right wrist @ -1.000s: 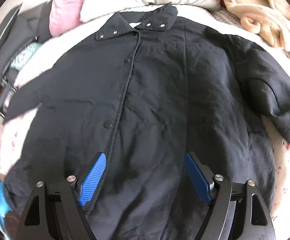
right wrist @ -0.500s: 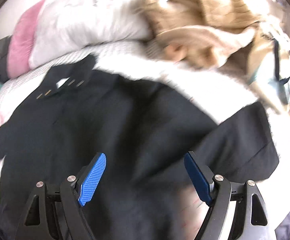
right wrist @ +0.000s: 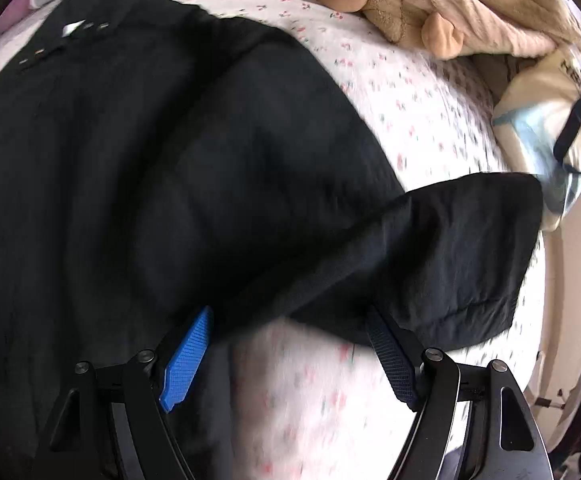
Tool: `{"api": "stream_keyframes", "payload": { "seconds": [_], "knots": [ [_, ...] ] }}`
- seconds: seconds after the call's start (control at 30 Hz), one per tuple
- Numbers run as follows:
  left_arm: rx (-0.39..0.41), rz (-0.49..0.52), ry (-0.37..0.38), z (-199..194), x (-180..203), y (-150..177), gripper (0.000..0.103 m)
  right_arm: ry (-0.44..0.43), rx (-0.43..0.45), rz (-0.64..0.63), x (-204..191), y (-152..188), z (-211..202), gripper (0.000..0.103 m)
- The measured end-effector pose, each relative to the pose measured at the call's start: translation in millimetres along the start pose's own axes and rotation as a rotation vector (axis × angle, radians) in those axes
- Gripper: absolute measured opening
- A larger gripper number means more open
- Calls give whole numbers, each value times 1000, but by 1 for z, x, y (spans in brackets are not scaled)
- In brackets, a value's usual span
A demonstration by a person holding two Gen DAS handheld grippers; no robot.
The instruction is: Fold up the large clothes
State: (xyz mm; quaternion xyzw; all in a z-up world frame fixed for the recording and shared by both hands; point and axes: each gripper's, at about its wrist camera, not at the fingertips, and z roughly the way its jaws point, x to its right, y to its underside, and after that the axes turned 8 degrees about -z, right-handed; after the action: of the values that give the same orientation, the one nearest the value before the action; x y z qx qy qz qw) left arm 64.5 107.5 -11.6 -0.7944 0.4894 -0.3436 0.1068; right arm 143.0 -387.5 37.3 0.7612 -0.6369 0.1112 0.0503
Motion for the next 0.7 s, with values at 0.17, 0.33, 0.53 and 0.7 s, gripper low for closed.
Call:
{"api": "stream_keyframes", "payload": {
  "seconds": [0.17,0.33,0.53,0.7],
  "knots": [
    [-19,-22,28,-2,-3,1,95,-59,-150,-82,-17,63,-1,80],
    [-15,-5,27,-3,1,2,95,-228,42,-54,-12,87,-70,80],
    [-20,-21,24,-1,-1,1,95,-303,228,118,37,81,-121,84],
    [-13,-17,19,-3,-4,0,95,-150,107,347,109,91,-48,86]
  ]
}}
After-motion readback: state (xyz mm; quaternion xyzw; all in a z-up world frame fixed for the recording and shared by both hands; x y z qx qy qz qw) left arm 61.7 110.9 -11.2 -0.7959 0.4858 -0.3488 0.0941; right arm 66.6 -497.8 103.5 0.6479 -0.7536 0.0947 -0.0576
